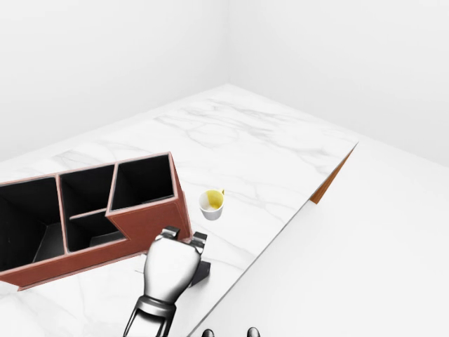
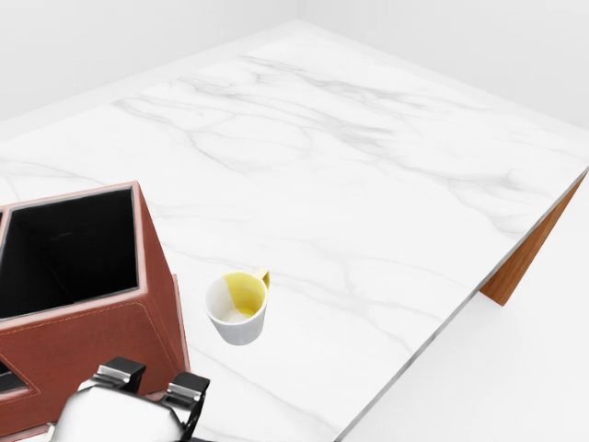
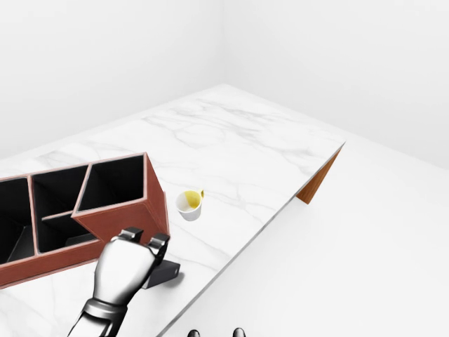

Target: Pick up the book and place it in the right compartment of the caddy.

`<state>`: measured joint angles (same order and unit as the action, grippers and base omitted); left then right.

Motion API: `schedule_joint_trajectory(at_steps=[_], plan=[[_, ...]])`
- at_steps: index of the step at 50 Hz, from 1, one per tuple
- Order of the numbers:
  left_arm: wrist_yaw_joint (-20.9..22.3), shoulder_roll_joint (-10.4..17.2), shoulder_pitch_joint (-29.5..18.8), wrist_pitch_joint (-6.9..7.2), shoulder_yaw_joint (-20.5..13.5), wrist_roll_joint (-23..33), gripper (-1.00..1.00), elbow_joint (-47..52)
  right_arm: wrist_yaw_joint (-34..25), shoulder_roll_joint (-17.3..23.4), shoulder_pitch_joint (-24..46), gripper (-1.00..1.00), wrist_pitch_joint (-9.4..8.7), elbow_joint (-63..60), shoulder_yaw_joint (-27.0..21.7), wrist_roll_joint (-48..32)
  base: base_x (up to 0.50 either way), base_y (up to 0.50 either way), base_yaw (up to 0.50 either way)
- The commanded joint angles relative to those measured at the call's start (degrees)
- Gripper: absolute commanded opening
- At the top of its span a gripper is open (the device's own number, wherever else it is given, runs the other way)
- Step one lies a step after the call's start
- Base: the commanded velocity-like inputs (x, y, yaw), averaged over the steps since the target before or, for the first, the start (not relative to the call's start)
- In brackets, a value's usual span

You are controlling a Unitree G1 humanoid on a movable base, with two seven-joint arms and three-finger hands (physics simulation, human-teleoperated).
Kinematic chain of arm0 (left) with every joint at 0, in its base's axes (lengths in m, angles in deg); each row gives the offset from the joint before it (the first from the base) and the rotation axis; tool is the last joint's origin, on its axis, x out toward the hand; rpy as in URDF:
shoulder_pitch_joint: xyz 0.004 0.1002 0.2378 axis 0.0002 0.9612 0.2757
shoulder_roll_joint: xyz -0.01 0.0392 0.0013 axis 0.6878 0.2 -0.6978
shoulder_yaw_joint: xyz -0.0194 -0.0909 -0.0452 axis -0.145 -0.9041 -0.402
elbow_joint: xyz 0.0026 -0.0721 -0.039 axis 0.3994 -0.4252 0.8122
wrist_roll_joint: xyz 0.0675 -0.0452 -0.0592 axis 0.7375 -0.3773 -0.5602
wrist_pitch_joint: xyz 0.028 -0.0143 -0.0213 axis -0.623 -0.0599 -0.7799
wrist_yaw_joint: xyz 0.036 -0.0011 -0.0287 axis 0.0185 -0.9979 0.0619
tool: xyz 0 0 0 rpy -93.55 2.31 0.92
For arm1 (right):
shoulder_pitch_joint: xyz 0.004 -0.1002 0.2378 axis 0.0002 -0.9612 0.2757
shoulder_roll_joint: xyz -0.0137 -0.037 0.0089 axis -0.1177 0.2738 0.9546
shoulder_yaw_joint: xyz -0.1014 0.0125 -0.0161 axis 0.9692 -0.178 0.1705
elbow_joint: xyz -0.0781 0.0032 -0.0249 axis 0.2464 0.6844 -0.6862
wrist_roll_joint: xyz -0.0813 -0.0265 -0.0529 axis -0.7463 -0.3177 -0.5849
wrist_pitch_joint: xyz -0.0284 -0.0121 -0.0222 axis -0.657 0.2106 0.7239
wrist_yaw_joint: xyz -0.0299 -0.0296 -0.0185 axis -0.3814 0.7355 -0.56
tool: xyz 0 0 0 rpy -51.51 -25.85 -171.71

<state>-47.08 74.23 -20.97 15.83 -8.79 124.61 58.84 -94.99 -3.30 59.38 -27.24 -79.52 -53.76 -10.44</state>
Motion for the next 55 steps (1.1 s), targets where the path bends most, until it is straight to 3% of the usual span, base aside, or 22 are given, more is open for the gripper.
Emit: schedule_joint_trajectory(at_steps=[1, 9, 16, 26, 37, 51, 55], plan=[[1.6, 0.7, 2.7, 0.00, 3.4, -0.4, -1.00, 7.0, -0.1, 0.0, 0.1, 1.00, 0.00, 0.6, 0.3, -0.6, 0.00, 0.00, 0.00], [4.9, 0.6, 2.5, 0.00, 5.9, -1.7, -1.00, 12.5, -0.1, -0.1, 0.1, 1.00, 0.00, 1.0, 0.6, -1.1, 0.00, 0.00, 0.00], [2.9, -0.2, 0.9, 0.00, 8.5, -0.9, -1.00, 15.6, 0.0, 0.0, 0.0, 1.00, 0.00, 0.9, 0.4, -0.8, 0.00, 0.00, 0.00], [6.2, -0.6, -1.1, 0.00, 12.2, -1.0, -1.00, 18.8, 0.0, 0.0, 0.0, 1.00, 0.00, 0.8, 0.3, -0.5, 0.00, 0.00, 0.00], [7.2, -1.3, -3.4, 0.00, 13.4, -0.7, -1.00, 19.4, -0.2, -0.1, 0.0, 1.00, 0.00, 0.2, 0.0, -0.1, 0.00, 0.00, 0.00], [13.3, -5.9, -9.3, 0.00, 12.7, -1.1, -1.00, 23.3, -0.1, -0.1, 0.0, 1.00, 0.00, -0.2, 0.1, 0.2, 0.00, 0.00, 0.00], [15.4, -8.3, -13.5, 0.00, 11.5, -1.3, -1.00, 21.7, -0.1, -0.1, 0.0, 1.00, 0.00, -0.5, 0.1, 0.2, 0.00, 0.00, 0.00]])
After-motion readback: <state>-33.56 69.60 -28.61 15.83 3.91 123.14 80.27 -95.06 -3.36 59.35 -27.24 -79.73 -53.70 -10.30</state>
